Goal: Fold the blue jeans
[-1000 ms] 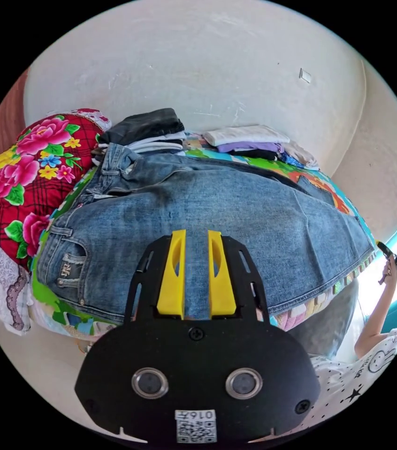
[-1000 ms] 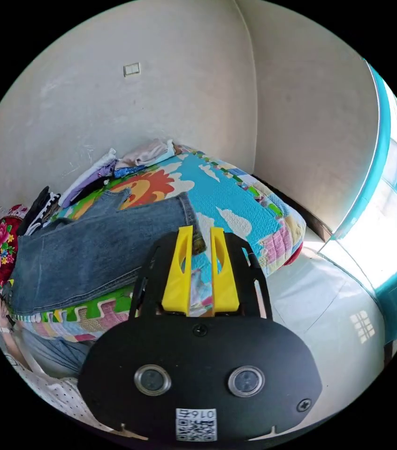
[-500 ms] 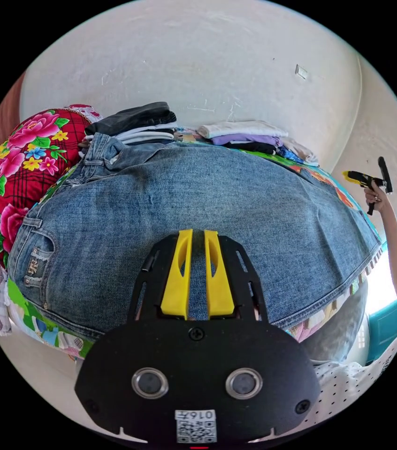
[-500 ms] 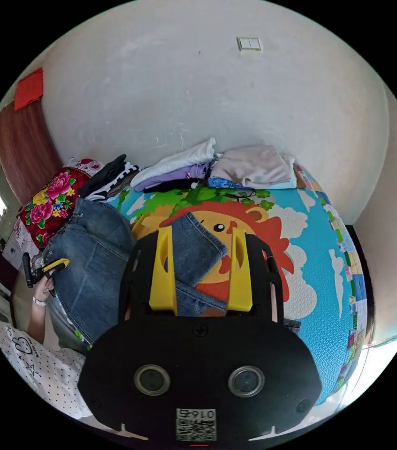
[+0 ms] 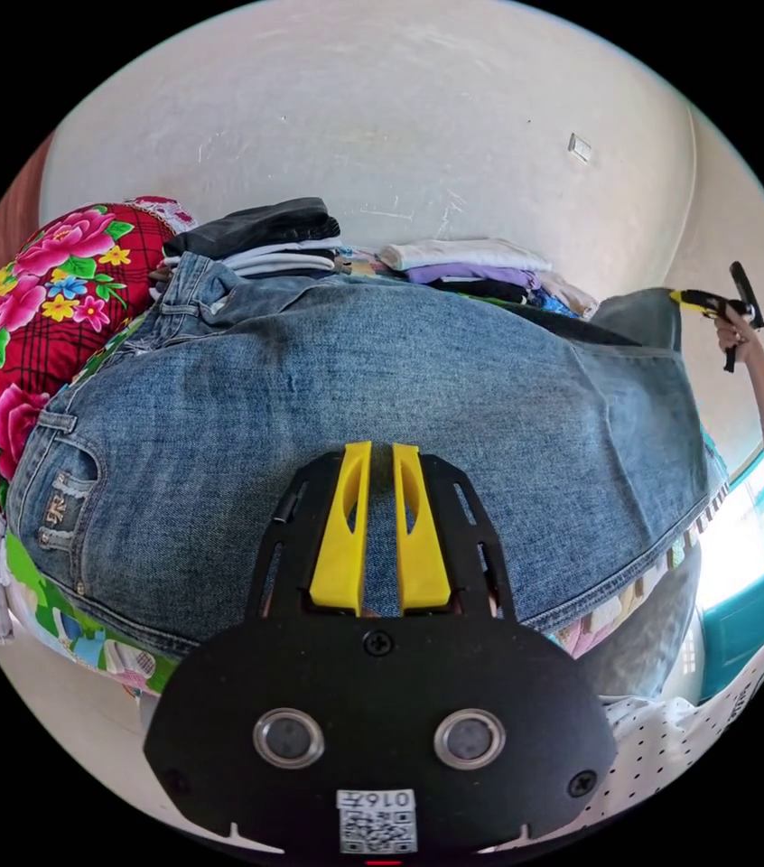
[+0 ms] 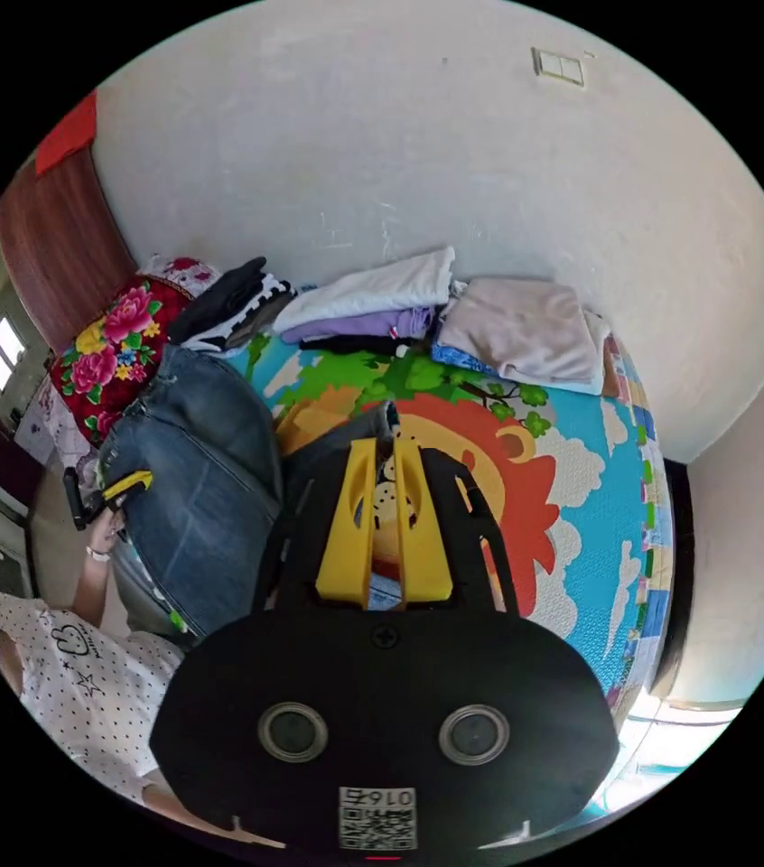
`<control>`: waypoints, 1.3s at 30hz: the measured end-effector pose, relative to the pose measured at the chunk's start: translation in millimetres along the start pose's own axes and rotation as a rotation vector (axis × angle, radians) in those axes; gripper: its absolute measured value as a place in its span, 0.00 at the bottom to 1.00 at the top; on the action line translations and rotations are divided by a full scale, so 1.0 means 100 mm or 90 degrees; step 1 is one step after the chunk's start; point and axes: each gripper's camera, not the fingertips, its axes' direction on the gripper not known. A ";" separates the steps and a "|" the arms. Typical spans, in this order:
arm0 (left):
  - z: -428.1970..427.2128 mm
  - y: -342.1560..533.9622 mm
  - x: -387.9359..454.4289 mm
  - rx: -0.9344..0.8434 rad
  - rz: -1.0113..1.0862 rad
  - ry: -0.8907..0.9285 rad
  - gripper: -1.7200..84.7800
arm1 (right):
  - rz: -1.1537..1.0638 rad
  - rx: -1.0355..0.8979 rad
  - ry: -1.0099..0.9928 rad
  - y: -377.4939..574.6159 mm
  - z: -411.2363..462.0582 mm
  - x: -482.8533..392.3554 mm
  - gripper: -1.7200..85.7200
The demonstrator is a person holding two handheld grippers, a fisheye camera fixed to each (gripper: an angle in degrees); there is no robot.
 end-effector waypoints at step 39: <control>-0.77 -0.93 0.59 -0.002 0.001 0.002 0.06 | -0.008 -0.180 0.100 -0.44 1.82 2.50 0.07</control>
